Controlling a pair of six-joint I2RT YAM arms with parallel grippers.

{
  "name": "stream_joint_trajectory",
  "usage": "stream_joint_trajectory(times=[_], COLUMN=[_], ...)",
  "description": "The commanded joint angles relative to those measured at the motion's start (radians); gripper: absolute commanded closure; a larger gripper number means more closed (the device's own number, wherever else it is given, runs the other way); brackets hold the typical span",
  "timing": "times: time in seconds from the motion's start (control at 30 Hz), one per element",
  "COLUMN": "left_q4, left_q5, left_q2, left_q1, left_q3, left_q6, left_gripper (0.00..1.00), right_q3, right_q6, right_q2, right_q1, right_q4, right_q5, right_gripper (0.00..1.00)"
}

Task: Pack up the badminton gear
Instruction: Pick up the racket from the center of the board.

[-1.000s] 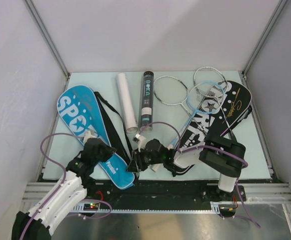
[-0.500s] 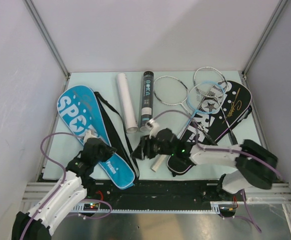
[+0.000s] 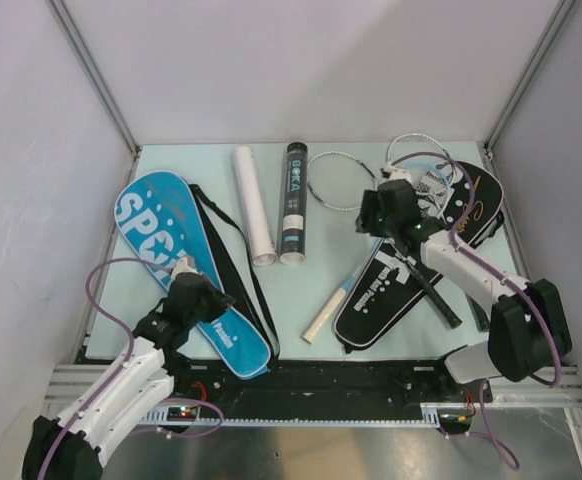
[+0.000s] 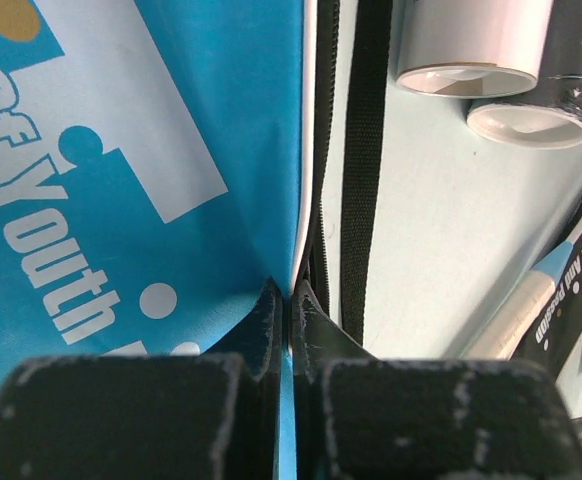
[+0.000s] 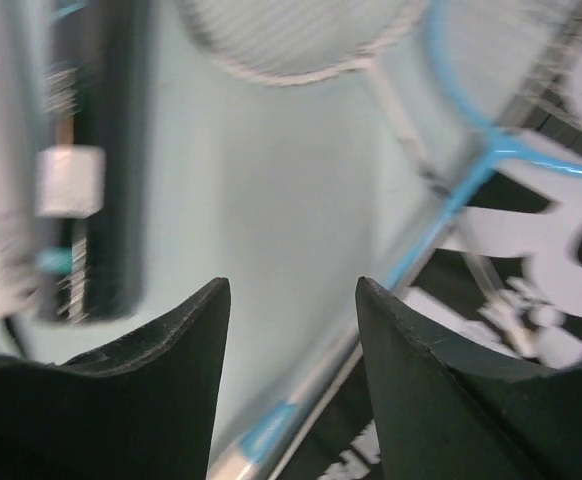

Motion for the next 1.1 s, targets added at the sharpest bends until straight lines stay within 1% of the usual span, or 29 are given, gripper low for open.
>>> stream_joint_trajectory(times=[0.0,0.07,0.17,0.3,0.53,0.7,0.8,0.87,0.97,1.07], left_q4=[-0.025,-0.028,-0.031,-0.033,-0.036,-0.038,-0.04,-0.042,-0.045,-0.049], left_q5=[-0.006,-0.011,-0.01,-0.006,-0.003,-0.001,-0.004,-0.005,-0.005,-0.004], left_q2=[-0.059,-0.08,-0.095,-0.096,-0.099,-0.106,-0.112,-0.115,-0.117,-0.121], left_q1=[-0.001,0.0,0.0,-0.001,-0.001,0.0,0.0,0.0,0.0,-0.001], left_q3=[0.005,-0.004,-0.009,-0.002,0.0,-0.003,-0.006,-0.008,-0.009,-0.011], left_q6=[0.038,0.031,0.028,0.028,0.022,0.014,0.01,0.007,0.004,0.0], left_gripper=[1.0,1.0,1.0,1.0,1.0,1.0,1.0,1.0,1.0,1.0], right_q3=[0.072,0.075,0.069,0.036,0.007,0.006,0.007,0.007,0.007,0.005], right_q6=[0.077,0.183,0.327,0.435,0.521,0.538,0.541,0.538,0.523,0.483], right_q2=[0.059,0.074,0.092,0.118,0.187,0.241,0.275,0.295,0.303,0.283], right_q1=[-0.135,-0.159,-0.151,-0.114,-0.091,-0.074,-0.067,-0.063,-0.053,-0.032], right_q4=[-0.208,-0.227,-0.233,-0.198,-0.141,-0.121,-0.102,-0.086,-0.072,-0.054], right_q5=[0.114,0.112,0.102,0.095,0.099,0.104,0.094,0.09,0.105,0.143], right_gripper=[0.43,0.45,0.45,0.44,0.45,0.45,0.48,0.54,0.7,0.83])
